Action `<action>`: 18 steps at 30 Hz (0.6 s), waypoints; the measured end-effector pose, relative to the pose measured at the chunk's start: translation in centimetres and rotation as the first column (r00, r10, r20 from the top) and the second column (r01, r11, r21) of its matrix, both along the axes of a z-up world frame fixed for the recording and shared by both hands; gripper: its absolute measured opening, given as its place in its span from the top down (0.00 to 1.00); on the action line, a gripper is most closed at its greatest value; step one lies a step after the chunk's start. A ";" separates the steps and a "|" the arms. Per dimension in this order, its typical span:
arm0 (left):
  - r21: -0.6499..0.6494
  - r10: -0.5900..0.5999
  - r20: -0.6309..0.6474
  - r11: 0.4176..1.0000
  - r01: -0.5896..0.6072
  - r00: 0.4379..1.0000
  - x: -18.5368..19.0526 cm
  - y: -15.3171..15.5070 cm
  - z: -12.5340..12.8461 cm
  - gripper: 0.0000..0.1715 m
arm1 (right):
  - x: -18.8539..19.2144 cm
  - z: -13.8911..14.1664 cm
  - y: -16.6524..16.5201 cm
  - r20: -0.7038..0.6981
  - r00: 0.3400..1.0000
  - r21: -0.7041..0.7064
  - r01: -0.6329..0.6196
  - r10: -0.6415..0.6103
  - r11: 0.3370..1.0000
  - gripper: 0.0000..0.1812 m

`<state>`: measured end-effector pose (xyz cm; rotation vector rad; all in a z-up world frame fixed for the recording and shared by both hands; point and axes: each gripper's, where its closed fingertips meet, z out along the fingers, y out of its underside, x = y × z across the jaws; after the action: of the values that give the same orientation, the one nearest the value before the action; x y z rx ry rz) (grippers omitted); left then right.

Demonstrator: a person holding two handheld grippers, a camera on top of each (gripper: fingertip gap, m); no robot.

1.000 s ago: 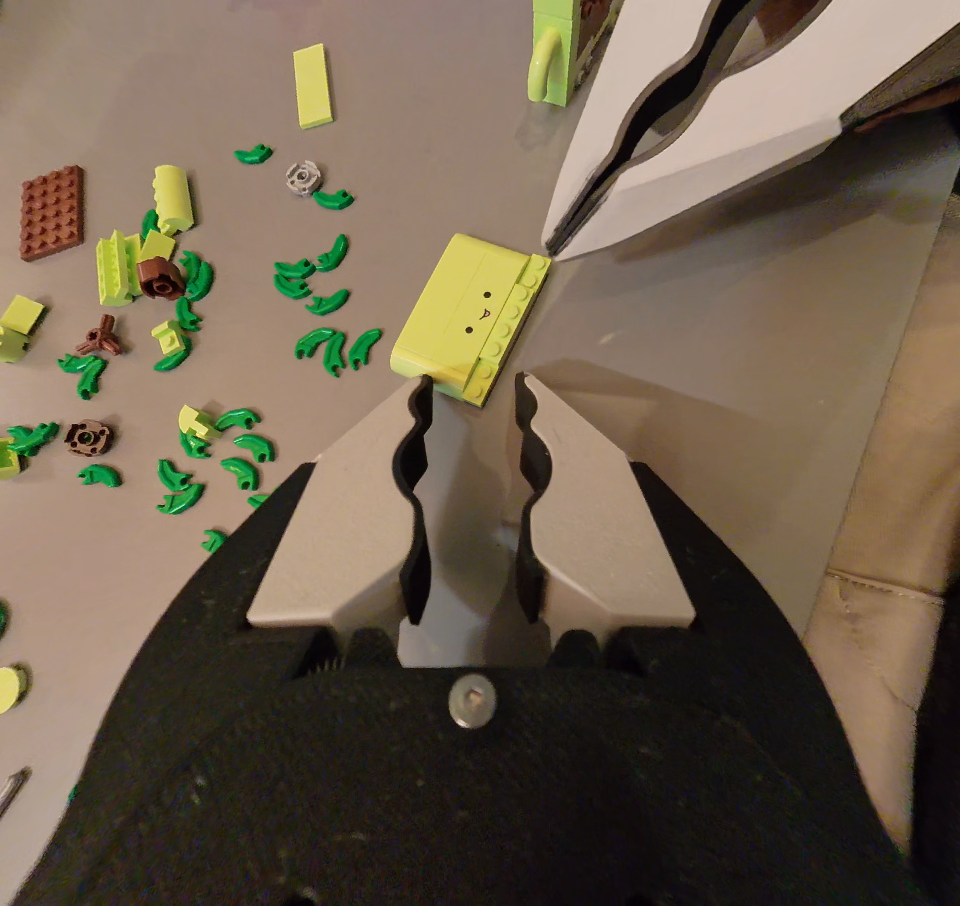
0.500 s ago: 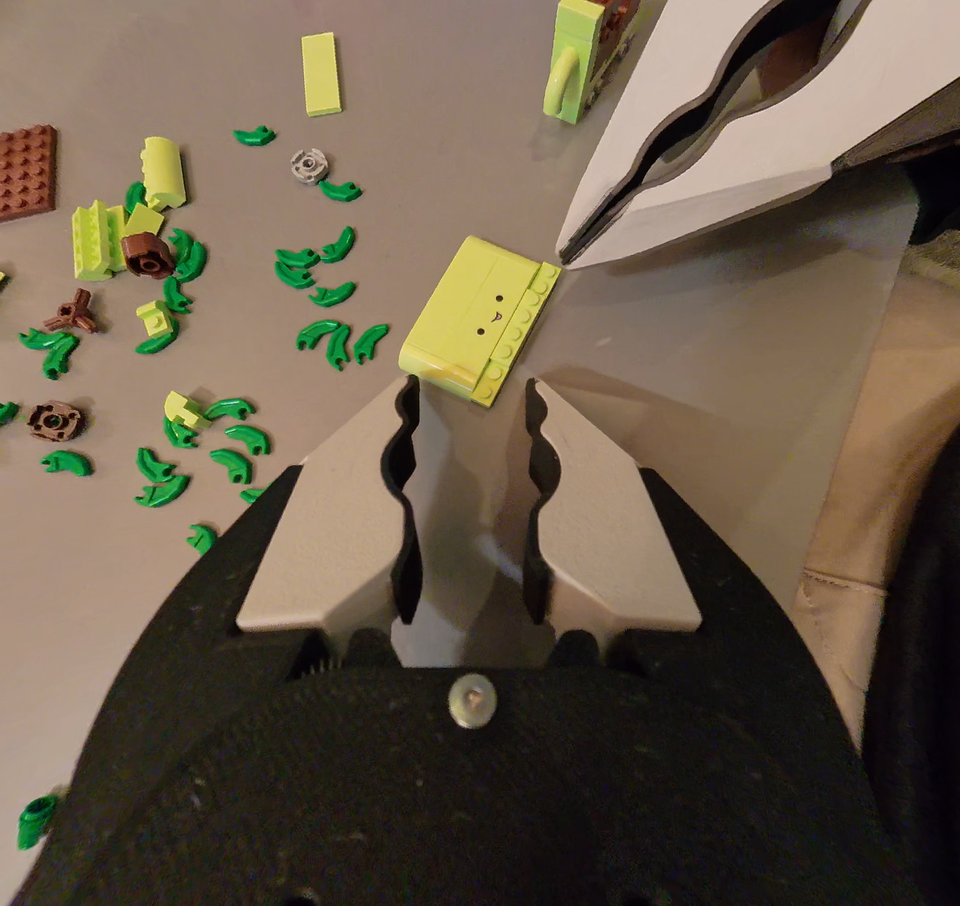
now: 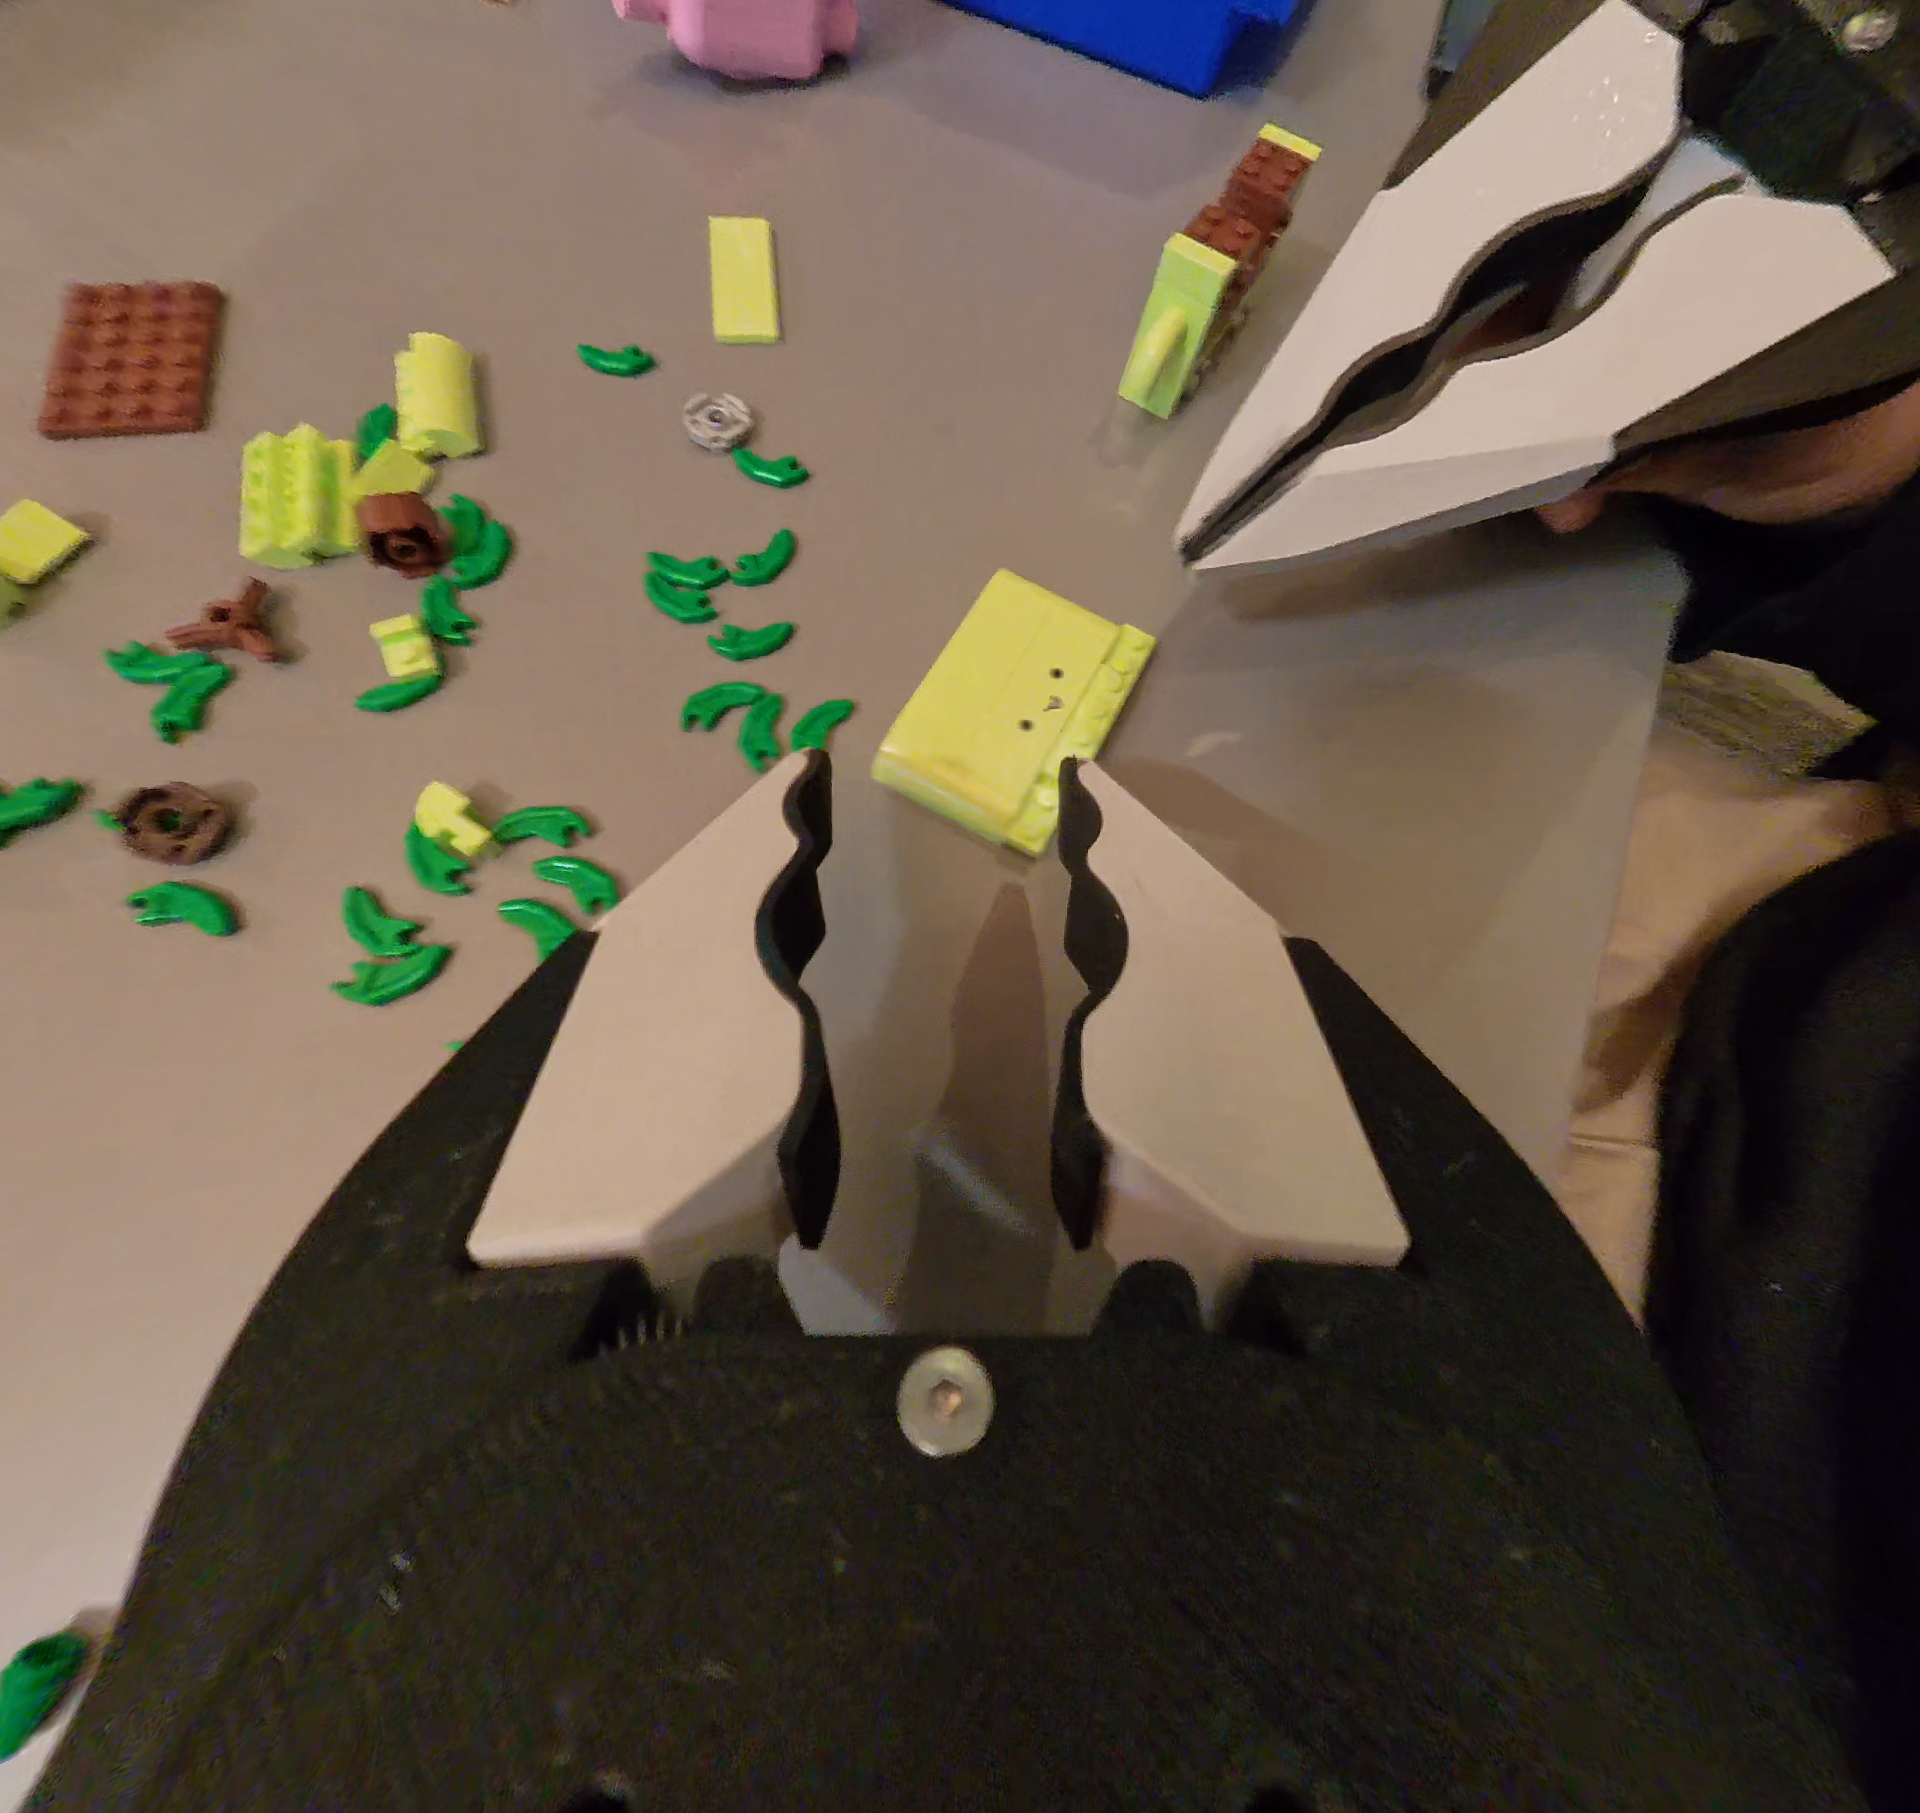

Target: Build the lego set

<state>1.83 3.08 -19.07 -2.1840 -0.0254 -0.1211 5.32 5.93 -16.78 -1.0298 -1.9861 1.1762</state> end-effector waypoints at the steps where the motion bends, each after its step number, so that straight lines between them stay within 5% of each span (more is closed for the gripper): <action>1: 0.008 0.021 -0.024 1.000 -0.020 0.999 -0.7 -0.1 0.1 0.75 | -0.1 0.0 0.1 0.000 1.000 0.000 0.005 -0.005 1.000 1.00; 12: 0.091 0.312 -0.048 0.947 -0.307 0.949 -8.8 -2.6 1.4 0.79 | -0.6 0.9 1.1 -0.010 0.999 -0.094 0.038 -0.039 0.995 1.00; 18: 0.089 0.336 0.055 0.936 -0.340 0.940 -10.1 -3.1 1.3 0.83 | -0.6 0.5 0.7 -0.003 1.000 -0.058 0.022 -0.022 0.998 1.00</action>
<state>-8.25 -0.07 -17.76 -2.0472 -0.4081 0.0303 4.68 6.61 -16.30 -1.0750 -1.9430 1.2290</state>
